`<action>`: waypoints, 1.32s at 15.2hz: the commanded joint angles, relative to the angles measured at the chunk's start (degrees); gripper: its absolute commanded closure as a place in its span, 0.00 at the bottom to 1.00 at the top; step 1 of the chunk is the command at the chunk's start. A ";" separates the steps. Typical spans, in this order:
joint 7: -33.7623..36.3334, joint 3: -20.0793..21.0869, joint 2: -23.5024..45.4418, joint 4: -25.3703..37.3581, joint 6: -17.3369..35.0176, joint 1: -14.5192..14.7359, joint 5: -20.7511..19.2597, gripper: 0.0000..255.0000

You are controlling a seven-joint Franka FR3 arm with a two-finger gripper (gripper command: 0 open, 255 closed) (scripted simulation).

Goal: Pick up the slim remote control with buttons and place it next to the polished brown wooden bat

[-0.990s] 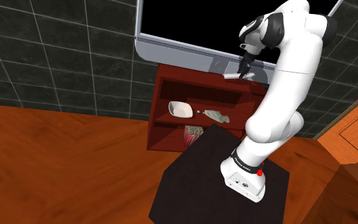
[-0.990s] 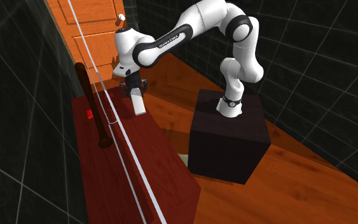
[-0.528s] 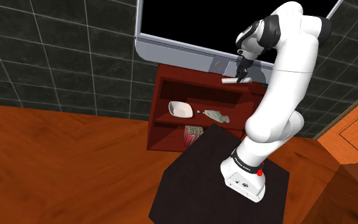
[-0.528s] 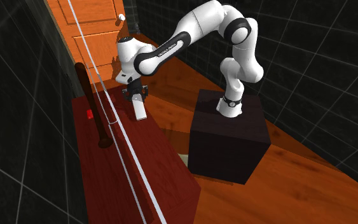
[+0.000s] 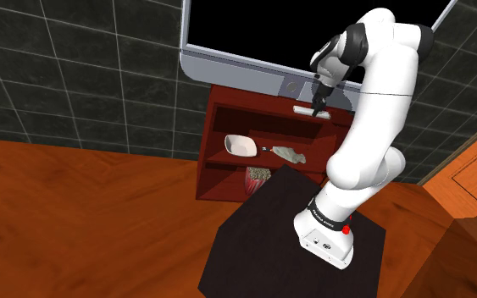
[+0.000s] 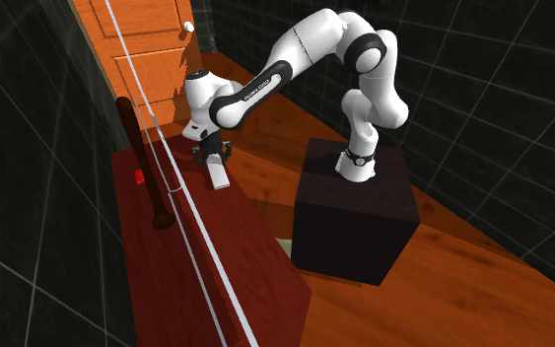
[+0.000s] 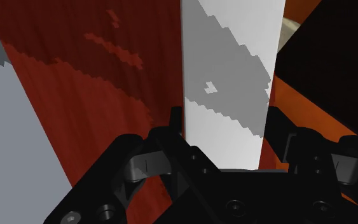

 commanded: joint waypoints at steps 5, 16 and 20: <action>-0.12 0.11 0.24 -0.01 0.23 -0.09 0.19 1.00; 1.88 -1.61 -3.53 2.69 -5.44 1.16 -2.98 0.00; 1.89 -1.60 -3.53 2.69 -5.44 1.15 -2.98 0.00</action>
